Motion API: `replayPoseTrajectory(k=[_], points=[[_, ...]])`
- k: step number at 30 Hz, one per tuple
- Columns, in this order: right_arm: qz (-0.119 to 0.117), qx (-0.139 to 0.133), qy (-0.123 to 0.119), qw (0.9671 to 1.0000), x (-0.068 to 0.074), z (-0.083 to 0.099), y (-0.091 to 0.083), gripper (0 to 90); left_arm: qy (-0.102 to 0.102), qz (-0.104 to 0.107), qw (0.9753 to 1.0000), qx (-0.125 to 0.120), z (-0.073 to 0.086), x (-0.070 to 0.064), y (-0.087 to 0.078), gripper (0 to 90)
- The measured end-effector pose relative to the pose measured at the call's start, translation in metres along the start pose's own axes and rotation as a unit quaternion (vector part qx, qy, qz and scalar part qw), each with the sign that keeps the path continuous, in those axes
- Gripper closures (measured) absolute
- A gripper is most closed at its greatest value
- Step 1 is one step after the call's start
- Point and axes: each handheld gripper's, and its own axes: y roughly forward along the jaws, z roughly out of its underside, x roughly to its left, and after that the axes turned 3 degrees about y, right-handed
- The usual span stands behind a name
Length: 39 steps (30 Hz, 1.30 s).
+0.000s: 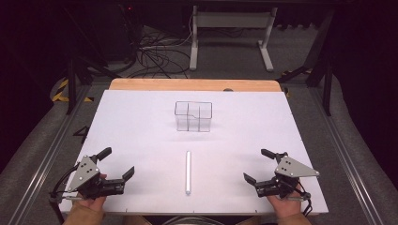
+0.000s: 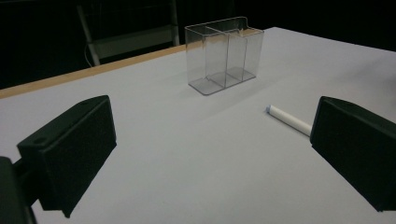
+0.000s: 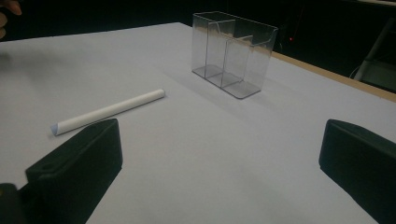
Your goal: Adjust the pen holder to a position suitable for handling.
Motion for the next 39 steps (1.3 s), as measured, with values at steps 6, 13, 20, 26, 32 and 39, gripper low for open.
replayPoseTrajectory(k=[6, 13, 20, 26, 32, 39], points=[[-0.001, -0.003, 0.002, 1.0000, -0.001, 0.000, -0.001, 0.0, 0.006, -0.002, 1.0000, -0.002, -0.001, -0.003, 0.000, 1.1], [0.000, -0.004, -0.001, 1.0000, 0.000, 0.000, -0.002, 0.0, 0.013, 0.000, 0.9999, -0.002, -0.002, -0.004, 0.001, 1.2], [0.002, -0.005, -0.001, 1.0000, 0.000, 0.000, -0.004, 0.0, 0.020, 0.003, 0.9998, 0.005, -0.002, -0.004, 0.003, 1.2], [0.005, -0.012, -0.006, 0.9999, 0.001, -0.002, -0.004, 0.0, 0.016, 0.003, 0.9999, 0.004, -0.002, -0.003, 0.002, 1.2], [-0.014, 0.006, 0.008, 0.9999, -0.002, -0.009, 0.001, 0.0, 0.019, -0.001, 0.9998, 0.005, -0.002, -0.003, 0.003, 1.2], [-0.024, 0.011, 0.011, 0.9996, -0.007, -0.028, 0.011, 2.3, 0.023, -0.003, 0.9997, 0.006, -0.003, -0.004, 0.002, 1.3]])
